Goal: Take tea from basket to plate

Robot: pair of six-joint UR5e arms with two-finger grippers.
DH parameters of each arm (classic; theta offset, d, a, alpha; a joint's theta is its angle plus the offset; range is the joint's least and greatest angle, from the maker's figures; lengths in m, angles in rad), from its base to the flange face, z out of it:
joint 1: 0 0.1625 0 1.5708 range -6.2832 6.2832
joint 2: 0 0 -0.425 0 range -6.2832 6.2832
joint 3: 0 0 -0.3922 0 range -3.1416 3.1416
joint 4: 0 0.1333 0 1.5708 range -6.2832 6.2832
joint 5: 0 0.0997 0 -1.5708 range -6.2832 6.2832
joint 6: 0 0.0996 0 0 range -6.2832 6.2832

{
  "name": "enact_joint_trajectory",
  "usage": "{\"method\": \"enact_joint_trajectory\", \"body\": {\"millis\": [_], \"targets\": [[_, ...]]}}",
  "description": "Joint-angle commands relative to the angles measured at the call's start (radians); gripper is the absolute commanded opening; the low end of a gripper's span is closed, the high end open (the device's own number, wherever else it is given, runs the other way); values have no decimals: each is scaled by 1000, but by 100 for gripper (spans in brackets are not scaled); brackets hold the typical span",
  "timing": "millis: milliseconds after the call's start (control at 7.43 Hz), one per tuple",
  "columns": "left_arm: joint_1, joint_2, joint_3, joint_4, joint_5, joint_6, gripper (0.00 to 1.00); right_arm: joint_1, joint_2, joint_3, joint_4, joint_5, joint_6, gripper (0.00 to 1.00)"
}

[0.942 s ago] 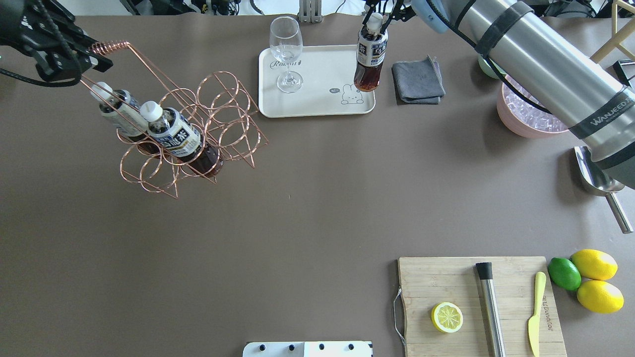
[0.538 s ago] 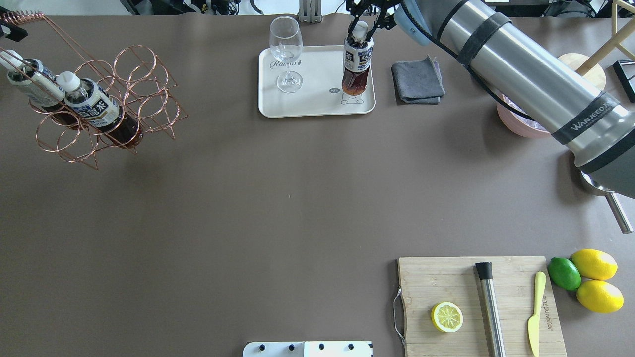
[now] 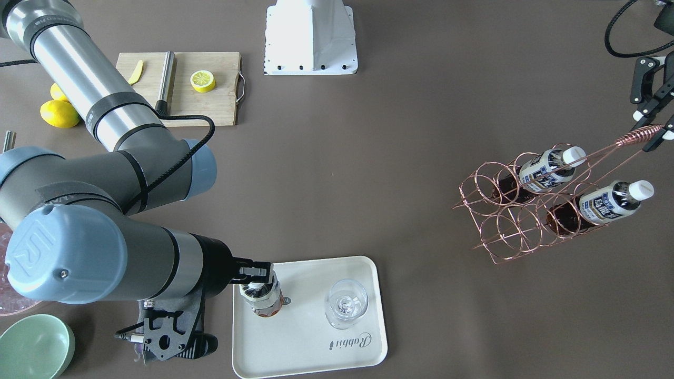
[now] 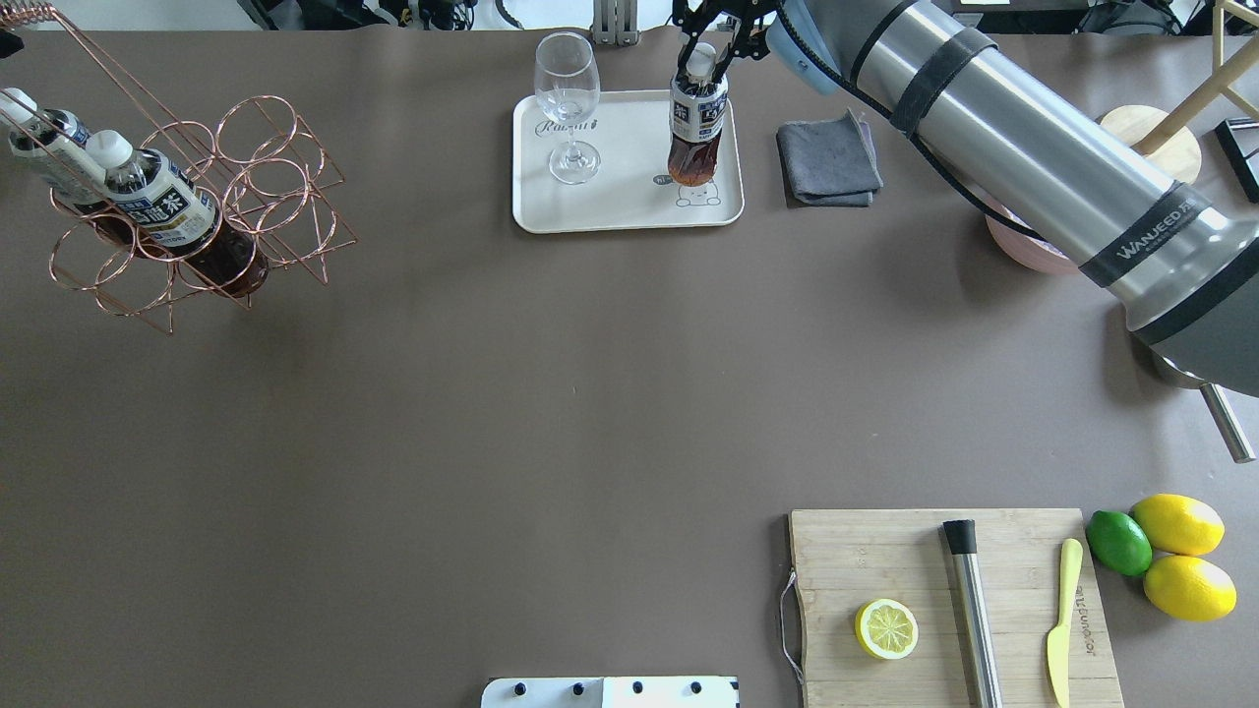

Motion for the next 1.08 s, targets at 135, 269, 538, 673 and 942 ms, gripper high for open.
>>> {"method": "enact_joint_trajectory", "body": {"millis": [135,269,538,673,942], "targets": [[-42,-78,180,-18,21,214,0,-9,4,-15,9,-23,0,0],[-58,-101,237,-30,21,269,0,-9,4,-15,9,-23,1,10],[-61,-104,364,-187,29,285,0,-11,4,-15,7,-23,2,50],[-62,-125,429,-224,41,289,0,-11,4,-15,7,-23,3,80],[-64,-165,531,-275,43,328,0,-9,3,-12,7,-24,3,99]]}}
